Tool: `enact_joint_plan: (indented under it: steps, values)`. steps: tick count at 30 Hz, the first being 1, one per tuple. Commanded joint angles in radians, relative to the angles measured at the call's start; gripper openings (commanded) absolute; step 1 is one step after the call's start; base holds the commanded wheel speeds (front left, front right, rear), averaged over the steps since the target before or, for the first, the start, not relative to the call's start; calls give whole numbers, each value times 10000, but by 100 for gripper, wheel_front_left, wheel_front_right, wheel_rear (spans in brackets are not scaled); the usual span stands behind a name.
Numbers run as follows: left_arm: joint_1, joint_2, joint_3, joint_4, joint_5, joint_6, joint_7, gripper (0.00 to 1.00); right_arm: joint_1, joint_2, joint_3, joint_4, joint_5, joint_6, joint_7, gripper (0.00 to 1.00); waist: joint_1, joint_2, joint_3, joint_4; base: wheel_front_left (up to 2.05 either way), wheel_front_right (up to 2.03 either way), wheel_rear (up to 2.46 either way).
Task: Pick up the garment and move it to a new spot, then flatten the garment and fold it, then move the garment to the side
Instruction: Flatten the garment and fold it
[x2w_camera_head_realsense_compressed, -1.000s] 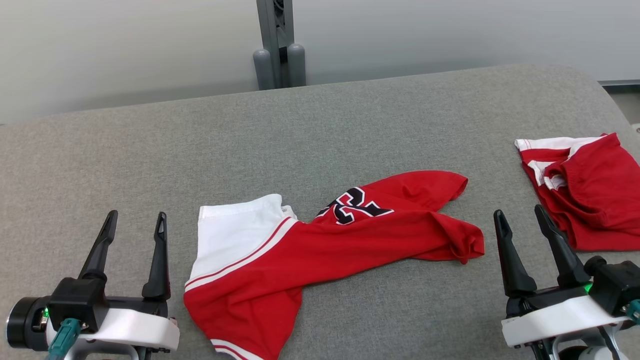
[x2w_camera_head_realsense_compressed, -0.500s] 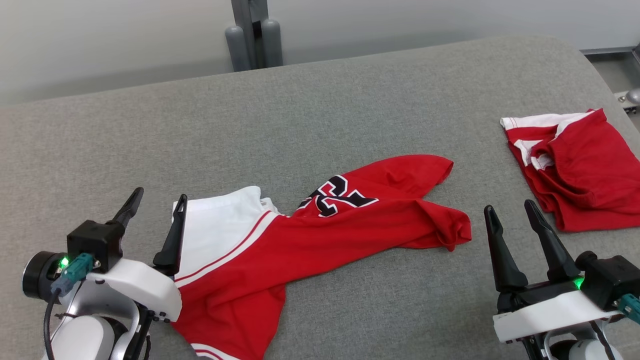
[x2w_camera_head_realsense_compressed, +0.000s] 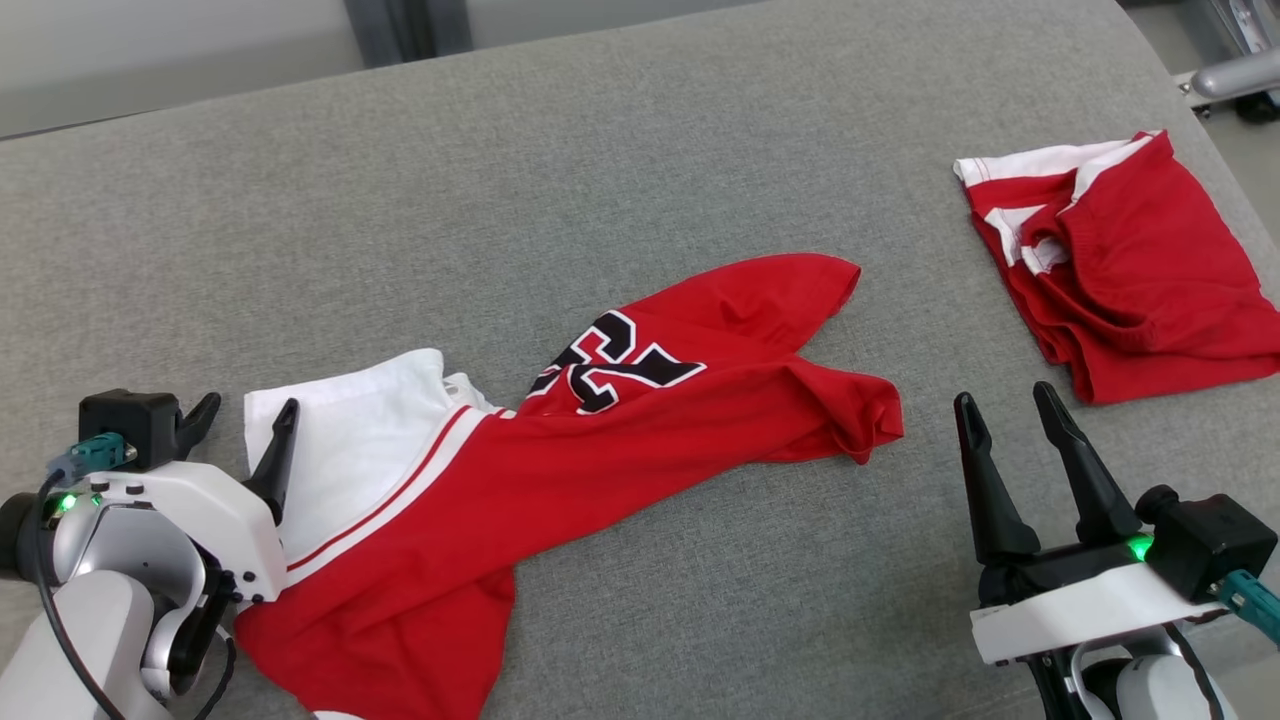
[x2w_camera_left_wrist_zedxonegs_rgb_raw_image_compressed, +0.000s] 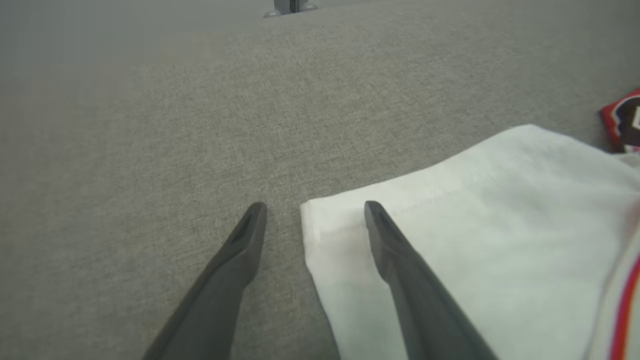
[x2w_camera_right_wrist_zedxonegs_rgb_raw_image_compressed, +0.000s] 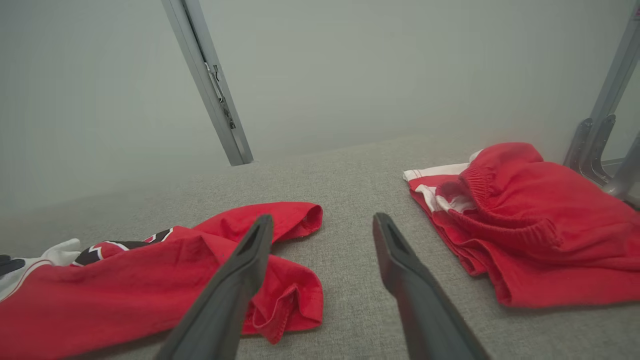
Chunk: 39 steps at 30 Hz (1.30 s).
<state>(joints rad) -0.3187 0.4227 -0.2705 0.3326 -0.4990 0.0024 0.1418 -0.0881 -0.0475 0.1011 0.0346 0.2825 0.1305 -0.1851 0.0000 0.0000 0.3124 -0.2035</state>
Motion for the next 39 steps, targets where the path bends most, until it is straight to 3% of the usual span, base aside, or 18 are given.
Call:
enact_joint_plan:
  steps: [1,2,3,5,16,25,26,27,28,29,30,39]
  values:
    - [-189,24,41,136,-81,-62,27,100,-78,-52,-43,42,71,7,-71,100,0,0,90,-95,0,0,0]
    - [-229,27,34,243,-143,-120,64,100,-73,-53,-57,102,74,7,-81,100,0,0,105,-109,0,0,0]
    - [-226,16,13,327,-188,-145,120,84,-70,-55,-68,154,86,7,-62,100,0,0,110,-116,0,0,0]
    - [-213,-6,-43,462,-264,-222,247,0,-22,-52,-52,278,21,7,112,100,0,0,119,-126,0,0,0]
    - [-608,-1,-244,417,-91,-275,19,0,-145,-56,550,663,326,7,1391,100,0,0,283,97,0,0,0]
    - [-857,-77,-429,199,-11,-346,-160,0,-1051,-58,908,1737,391,7,1379,100,0,0,502,385,0,0,0]
    - [-882,-91,-439,170,10,-345,-236,0,-1139,-61,916,1918,416,7,1392,84,0,0,516,417,0,0,0]
    - [-891,-99,-448,134,28,-340,-304,0,-1217,-62,912,2048,440,7,1345,49,0,0,529,455,0,0,0]
    - [-897,-100,-453,120,38,-338,-339,0,-1292,-61,916,2215,463,5,1349,37,0,0,548,484,0,0,0]
    - [-926,-104,-443,102,43,-328,-426,0,-1351,-64,910,2333,469,7,1325,14,0,0,563,505,0,0,0]
    - [-980,-105,-416,43,73,-286,-549,0,-1413,-61,890,2434,504,7,1268,0,0,0,574,527,0,0,0]
    - [-972,-69,-56,-844,224,174,-1550,0,-1385,-64,445,2046,656,5,370,0,0,0,508,646,0,0,0]
